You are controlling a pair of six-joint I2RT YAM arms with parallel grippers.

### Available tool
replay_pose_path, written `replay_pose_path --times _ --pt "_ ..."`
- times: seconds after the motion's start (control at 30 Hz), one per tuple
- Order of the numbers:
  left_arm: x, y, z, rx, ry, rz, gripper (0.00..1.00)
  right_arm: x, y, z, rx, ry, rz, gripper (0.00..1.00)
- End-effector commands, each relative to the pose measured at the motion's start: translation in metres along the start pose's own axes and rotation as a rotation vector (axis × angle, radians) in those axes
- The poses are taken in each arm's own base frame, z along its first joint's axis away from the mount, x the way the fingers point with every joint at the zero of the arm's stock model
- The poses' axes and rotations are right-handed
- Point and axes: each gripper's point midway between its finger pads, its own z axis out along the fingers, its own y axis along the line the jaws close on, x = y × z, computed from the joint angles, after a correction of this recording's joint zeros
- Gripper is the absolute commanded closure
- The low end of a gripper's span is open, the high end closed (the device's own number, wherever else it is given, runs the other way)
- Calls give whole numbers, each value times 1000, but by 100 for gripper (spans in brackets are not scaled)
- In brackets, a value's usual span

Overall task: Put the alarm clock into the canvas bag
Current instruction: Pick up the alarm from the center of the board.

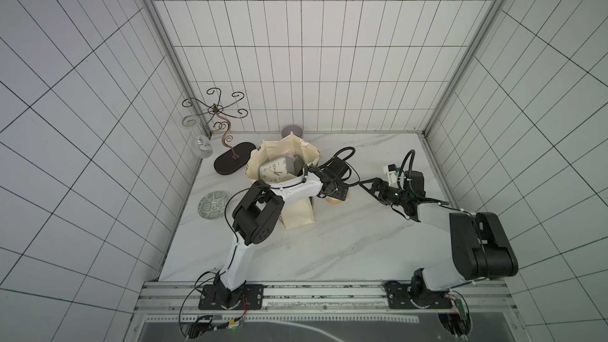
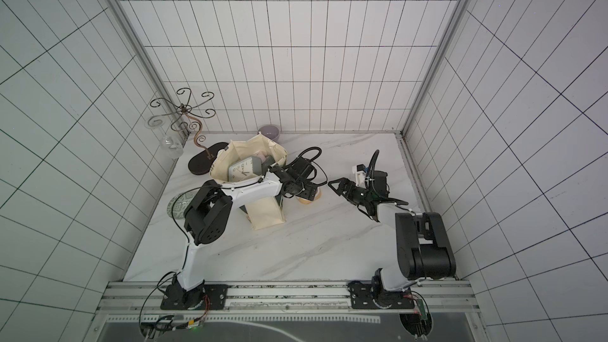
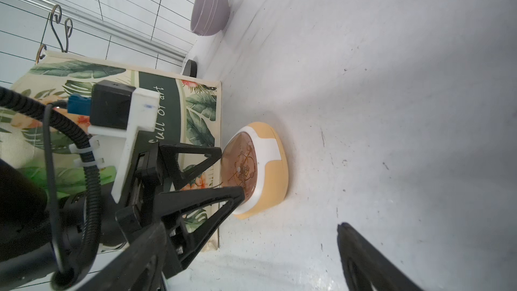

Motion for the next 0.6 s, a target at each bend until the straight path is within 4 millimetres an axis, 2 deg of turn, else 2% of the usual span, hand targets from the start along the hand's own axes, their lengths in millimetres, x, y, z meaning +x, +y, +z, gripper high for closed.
replay_pose_path --times 0.0,0.1,0.33,0.43,0.57 --pt "14 -9 16 74 44 -36 9 11 -6 1 10 14 18 5" --pt "17 -29 17 157 56 -27 10 11 -10 -3 31 0 20 5" --pt "14 -97 6 363 40 28 12 13 -21 -22 98 -32 22 5" --pt "7 -101 0 378 23 33 16 16 -27 -32 140 -41 7 6" --pt "-10 -83 -12 331 -56 11 19 17 -32 -39 151 -47 14 11"
